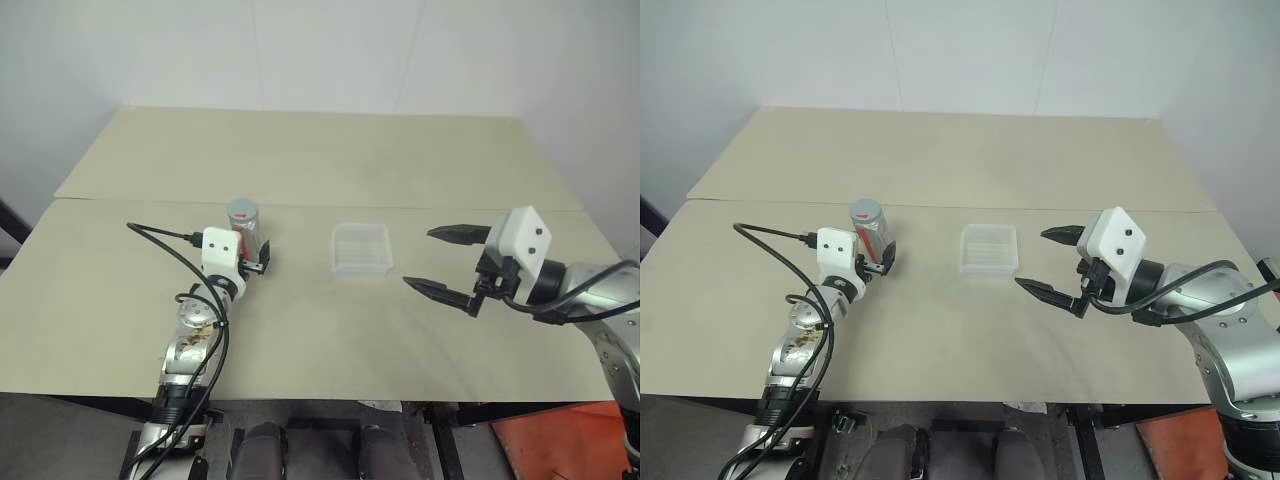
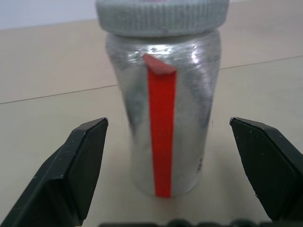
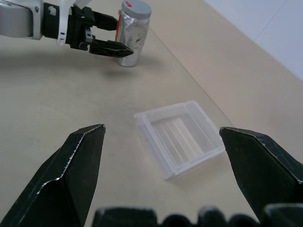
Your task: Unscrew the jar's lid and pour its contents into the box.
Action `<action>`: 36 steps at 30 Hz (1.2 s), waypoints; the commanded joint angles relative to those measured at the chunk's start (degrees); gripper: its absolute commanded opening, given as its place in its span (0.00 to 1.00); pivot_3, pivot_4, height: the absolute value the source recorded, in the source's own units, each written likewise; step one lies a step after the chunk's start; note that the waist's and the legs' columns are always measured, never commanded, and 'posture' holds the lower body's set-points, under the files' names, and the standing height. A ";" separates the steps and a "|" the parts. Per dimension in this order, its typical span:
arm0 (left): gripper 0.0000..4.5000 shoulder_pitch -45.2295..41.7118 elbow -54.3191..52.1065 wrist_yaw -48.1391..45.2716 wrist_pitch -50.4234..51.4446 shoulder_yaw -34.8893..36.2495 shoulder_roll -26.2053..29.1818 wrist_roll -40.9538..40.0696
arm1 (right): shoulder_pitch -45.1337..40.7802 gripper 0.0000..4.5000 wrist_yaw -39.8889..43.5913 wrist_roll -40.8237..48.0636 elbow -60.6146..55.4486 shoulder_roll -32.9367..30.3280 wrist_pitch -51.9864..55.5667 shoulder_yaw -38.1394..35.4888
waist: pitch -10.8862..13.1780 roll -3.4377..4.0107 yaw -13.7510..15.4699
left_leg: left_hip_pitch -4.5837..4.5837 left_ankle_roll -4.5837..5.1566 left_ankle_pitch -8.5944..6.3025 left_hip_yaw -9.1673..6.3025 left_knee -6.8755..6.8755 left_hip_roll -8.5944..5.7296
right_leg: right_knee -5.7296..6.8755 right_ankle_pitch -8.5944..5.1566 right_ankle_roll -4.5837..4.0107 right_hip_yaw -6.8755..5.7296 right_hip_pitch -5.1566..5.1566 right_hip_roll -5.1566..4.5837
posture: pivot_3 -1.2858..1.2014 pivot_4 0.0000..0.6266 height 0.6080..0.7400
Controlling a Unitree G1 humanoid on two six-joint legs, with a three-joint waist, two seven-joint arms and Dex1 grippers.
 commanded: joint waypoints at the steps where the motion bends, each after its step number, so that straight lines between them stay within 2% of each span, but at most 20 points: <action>1: 0.99 -2.70 1.84 0.79 -2.13 0.10 -0.28 0.74 | -0.64 1.00 0.08 1.41 -1.34 -0.58 0.11 -1.55 | 0.00 0.00 0.00 | 0.01 0.00 0.00 0.00 0.00 -0.01 | 0.00 0.00 0.00 0.00 0.01 0.00 | 0.52 0.24 1.00; 13: 0.99 -8.12 10.67 1.09 -6.63 0.17 -1.43 0.52 | -0.53 1.00 3.12 2.12 -0.31 -2.20 -0.49 -1.38 | 0.01 -0.01 0.01 | -0.01 0.00 0.00 -0.02 0.01 -0.02 | -0.04 0.01 0.02 -0.03 0.02 0.00 | 0.52 0.24 1.00; 16: 0.86 -8.67 11.37 0.85 -6.95 0.06 -1.54 0.71 | -0.12 1.00 3.10 2.27 -0.85 -2.21 -0.40 -1.62 | 0.01 -0.01 0.02 | -0.04 0.00 0.00 -0.02 0.01 -0.02 | -0.05 0.01 0.02 -0.03 0.01 0.00 | 0.52 0.24 1.00; 21: 0.50 -6.77 8.37 0.23 -5.51 -0.05 -1.12 0.65 | 0.69 1.00 2.99 2.96 -2.11 -2.46 -0.32 -2.50 | 0.01 -0.01 0.01 | -0.03 0.00 0.00 -0.03 0.01 -0.02 | -0.04 0.01 0.02 -0.03 0.02 0.00 | 0.52 0.24 1.00; 22: 0.44 -6.09 7.25 0.06 -4.96 -0.04 -0.78 0.70 | 0.80 1.00 2.91 3.02 -2.33 -2.45 -0.35 -2.53 | 0.01 -0.01 -0.01 | -0.03 0.00 0.00 -0.03 0.01 -0.02 | -0.04 0.01 0.03 -0.03 0.02 -0.01 | 0.52 0.24 1.00; 23: 0.44 -5.38 5.90 -0.21 -4.17 -0.02 -0.37 0.68 | 0.90 1.00 2.85 3.11 -2.58 -2.39 -0.42 -2.53 | 0.01 -0.01 -0.06 | -0.03 0.00 0.00 -0.03 0.01 -0.02 | -0.05 0.01 0.03 -0.03 0.02 0.00 | 0.52 0.24 1.00; 26: 0.44 -2.77 -2.78 -6.21 1.41 -0.39 3.57 -1.97 | 0.31 1.00 2.75 4.01 -3.27 -1.73 -0.52 -1.99 | 0.01 -0.01 -0.39 | -0.04 0.00 0.00 -0.02 -0.01 0.00 | -0.04 0.01 0.03 -0.01 -0.02 0.00 | 0.52 0.24 1.00; 31: 0.44 -2.25 -13.49 -22.34 12.28 0.82 13.36 -13.38 | -3.63 1.00 2.12 5.45 -2.33 -0.03 -0.20 0.60 | 0.01 -0.01 -0.65 | -0.01 -0.01 0.01 -0.02 0.02 0.02 | 0.05 0.01 0.02 -0.02 -0.02 0.01 | 0.52 0.24 1.00; 36: 0.44 -5.16 -15.53 -41.93 18.97 2.31 24.06 -26.84 | -12.53 1.00 1.16 9.41 0.60 5.84 2.44 5.11 | 0.02 0.01 -1.31 | 0.07 -0.02 0.01 -0.02 0.00 0.06 | 0.07 0.00 0.00 -0.03 -0.01 0.04 | 0.52 0.24 1.00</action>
